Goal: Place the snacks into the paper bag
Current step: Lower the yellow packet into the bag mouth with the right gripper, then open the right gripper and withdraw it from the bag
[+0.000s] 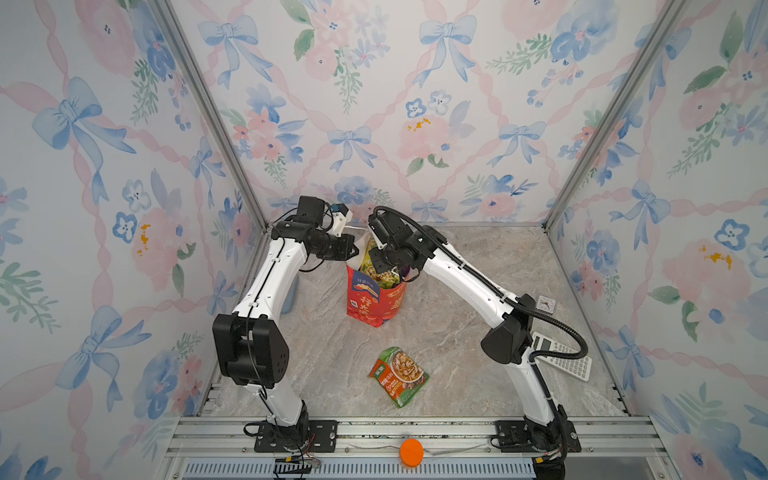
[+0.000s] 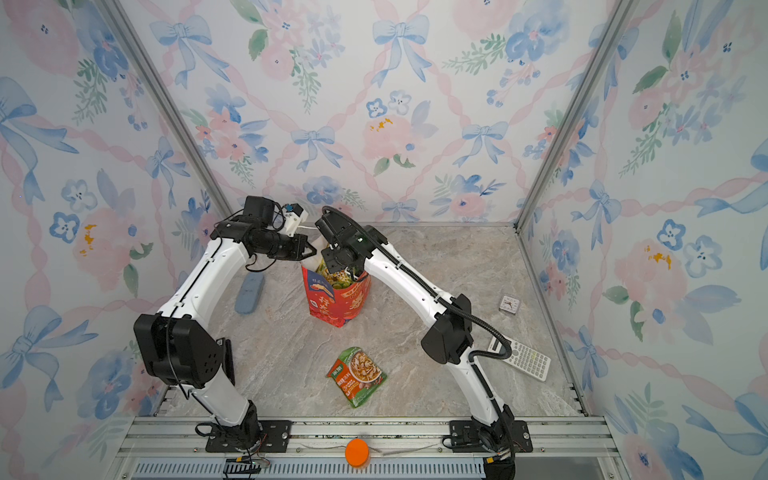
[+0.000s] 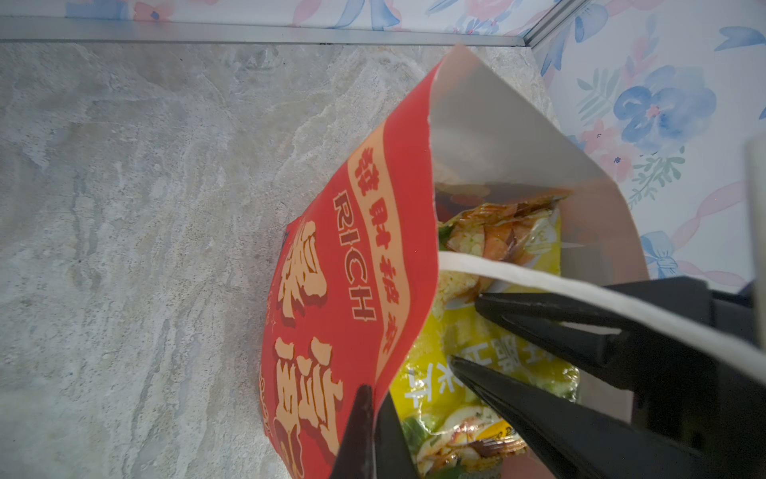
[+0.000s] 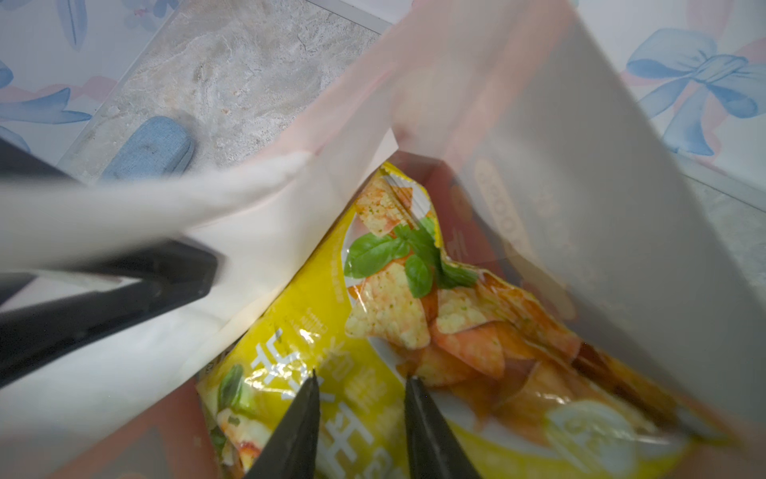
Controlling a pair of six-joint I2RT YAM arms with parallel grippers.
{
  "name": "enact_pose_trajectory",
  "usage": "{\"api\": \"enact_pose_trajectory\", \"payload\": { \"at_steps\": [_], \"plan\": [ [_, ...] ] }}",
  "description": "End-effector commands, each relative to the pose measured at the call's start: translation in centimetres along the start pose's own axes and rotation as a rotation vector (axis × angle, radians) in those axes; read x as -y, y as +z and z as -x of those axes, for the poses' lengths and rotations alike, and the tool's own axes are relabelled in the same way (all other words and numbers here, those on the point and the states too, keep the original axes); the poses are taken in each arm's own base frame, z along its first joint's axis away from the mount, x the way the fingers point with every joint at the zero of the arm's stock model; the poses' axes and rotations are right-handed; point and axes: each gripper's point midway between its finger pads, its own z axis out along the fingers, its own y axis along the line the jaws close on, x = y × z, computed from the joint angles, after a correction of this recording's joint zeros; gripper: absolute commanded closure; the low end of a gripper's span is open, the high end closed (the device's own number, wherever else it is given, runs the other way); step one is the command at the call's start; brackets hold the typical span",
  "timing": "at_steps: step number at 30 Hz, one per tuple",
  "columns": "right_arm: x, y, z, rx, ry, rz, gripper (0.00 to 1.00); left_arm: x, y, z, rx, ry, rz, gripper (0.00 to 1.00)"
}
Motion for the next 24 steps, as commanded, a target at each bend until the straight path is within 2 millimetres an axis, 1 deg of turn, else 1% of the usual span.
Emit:
{"api": "enact_pose_trajectory", "payload": {
  "at_steps": [1,3,5,7,9,11,13,17,20,24],
  "plan": [
    [0.9,3.2,-3.0,-0.117,0.021,-0.02,0.62,-0.3,0.8,-1.6,-0.057,-0.025,-0.003,1.0],
    [0.9,3.7,-3.2,-0.124,0.025,-0.018,0.62,-0.3,0.8,-1.6,-0.057,-0.026,-0.002,1.0],
    [0.8,3.8,-3.1,-0.122,0.03,-0.01,0.61,-0.4,0.8,-1.5,-0.056,-0.025,-0.001,1.0],
    [0.6,3.4,-2.6,-0.107,0.033,-0.001,0.6,-0.3,0.8,-1.5,-0.057,-0.024,-0.002,1.0],
    [0.4,2.3,-1.5,-0.074,0.037,0.012,0.59,-0.3,0.8,-1.5,-0.057,-0.026,-0.002,1.0],
    [0.1,0.7,-0.1,-0.029,0.045,0.031,0.57,-0.3,0.8,-1.6,-0.057,-0.027,-0.004,1.0],
    [-0.2,-1.3,1.5,0.03,0.051,0.053,0.56,-0.3,0.9,-1.5,-0.057,-0.027,-0.004,1.0],
    [-0.2,-6.2,4.6,0.161,0.066,0.082,0.5,-0.3,0.9,-1.6,-0.058,-0.026,-0.007,1.0],
    [-0.3,-9.1,5.7,0.226,0.057,0.085,0.45,-0.3,0.8,-1.5,-0.056,-0.026,-0.006,1.0],
    [-0.3,-11.8,6.0,0.272,0.039,0.074,0.39,-0.2,0.8,-1.5,-0.055,-0.025,-0.007,1.0]
  ]
}}
